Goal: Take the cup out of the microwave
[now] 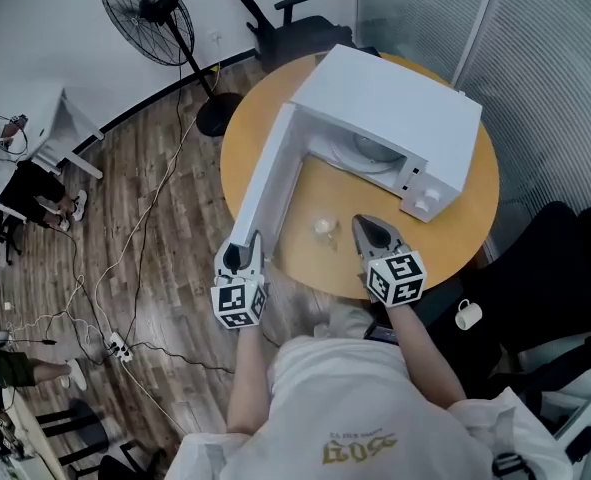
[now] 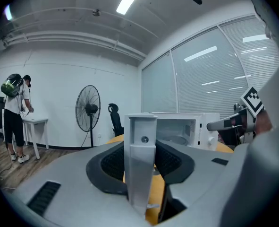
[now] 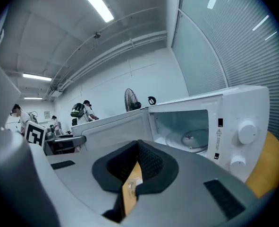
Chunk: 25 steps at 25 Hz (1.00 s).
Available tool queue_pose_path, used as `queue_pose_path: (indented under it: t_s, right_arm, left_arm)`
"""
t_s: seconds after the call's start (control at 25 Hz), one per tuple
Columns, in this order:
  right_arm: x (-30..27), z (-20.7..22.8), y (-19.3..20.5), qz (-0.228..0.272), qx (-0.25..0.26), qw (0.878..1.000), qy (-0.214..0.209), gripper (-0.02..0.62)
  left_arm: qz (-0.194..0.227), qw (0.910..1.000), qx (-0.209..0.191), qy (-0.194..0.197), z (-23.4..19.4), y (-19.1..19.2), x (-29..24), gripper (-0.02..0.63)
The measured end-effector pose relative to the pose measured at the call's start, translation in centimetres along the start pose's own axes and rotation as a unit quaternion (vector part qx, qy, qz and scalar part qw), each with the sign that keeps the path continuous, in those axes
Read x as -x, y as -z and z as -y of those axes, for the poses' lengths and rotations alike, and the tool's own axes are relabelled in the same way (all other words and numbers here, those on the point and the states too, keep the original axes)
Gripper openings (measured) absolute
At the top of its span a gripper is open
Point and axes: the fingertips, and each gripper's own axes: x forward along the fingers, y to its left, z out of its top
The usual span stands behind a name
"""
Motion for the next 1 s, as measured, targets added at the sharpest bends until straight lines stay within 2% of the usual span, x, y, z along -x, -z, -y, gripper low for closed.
queue_pose_path:
  t_s: [0.4, 0.6, 1.0]
  right_arm:
    - [-0.2, -0.8, 0.4, -0.021, 0.038, 0.999, -0.001, 0.011]
    - [-0.1, -1.5, -0.5, 0.01, 0.034, 0.999, -0.018, 0.011]
    - [-0.3, -1.5, -0.2, -0.006, 0.052, 0.999, -0.009, 0.011]
  left_arm:
    - [0.003, 1.0, 0.001, -0.001, 0.0, 0.2, 0.0, 0.176]
    - [0.001, 1.0, 0.001, 0.001, 0.2, 0.2, -0.1, 0.176]
    - [0.004, 1.0, 0.005, 0.005, 0.1, 0.1, 0.1, 0.176]
